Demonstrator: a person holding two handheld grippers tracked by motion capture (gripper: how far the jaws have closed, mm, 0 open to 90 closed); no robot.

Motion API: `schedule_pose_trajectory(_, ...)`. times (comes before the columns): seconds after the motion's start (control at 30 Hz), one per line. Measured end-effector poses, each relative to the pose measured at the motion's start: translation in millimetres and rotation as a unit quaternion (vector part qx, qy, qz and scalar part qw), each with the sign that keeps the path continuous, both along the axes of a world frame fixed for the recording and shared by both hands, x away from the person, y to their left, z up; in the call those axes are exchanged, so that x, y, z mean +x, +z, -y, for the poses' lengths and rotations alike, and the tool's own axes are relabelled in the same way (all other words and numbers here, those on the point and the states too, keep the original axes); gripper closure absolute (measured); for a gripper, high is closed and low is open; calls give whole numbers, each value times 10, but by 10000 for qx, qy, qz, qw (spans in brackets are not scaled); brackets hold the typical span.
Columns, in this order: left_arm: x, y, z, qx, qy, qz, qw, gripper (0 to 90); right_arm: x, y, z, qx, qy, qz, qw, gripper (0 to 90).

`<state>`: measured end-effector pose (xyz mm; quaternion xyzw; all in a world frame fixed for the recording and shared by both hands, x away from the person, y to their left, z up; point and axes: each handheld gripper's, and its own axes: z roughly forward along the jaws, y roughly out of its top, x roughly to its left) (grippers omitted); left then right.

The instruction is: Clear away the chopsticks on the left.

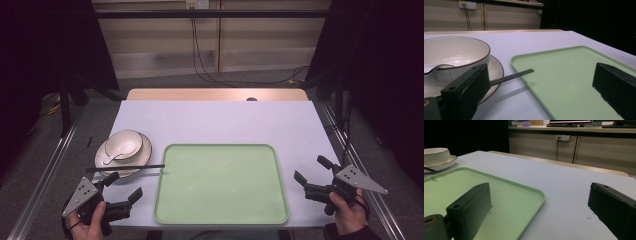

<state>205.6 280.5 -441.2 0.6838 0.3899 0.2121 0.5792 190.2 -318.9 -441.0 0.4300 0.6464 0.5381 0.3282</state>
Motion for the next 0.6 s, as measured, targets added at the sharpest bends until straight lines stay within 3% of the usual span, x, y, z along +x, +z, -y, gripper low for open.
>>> schedule_pose_trajectory(0.07,-2,2,-15,131,80,23,9999,9,-4,1,-4,-23,-16,-9,10000,42)
schedule_pose_trajectory(0.17,31,-19,-25,188,-59,-197,9996,9,1,1,-11,-37,24,8,10000,49)
schedule_pose_trajectory(0.23,42,-12,-18,213,-53,-224,9995,13,2,5,0,-89,-64,33,9999,66)
schedule_pose_trajectory(0.27,49,1,-16,274,-20,-190,9994,13,2,5,0,-89,-64,33,9999,66)
schedule_pose_trajectory(0.37,71,80,-33,293,396,-127,9987,13,-4,9,11,-60,-96,5,9999,67)
schedule_pose_trajectory(0.5,84,117,-89,136,477,-241,9985,20,-5,10,8,-73,-80,28,9999,67)
schedule_pose_trajectory(0.6,91,144,-132,328,523,-176,9979,39,-3,10,3,-72,-42,33,10000,67)
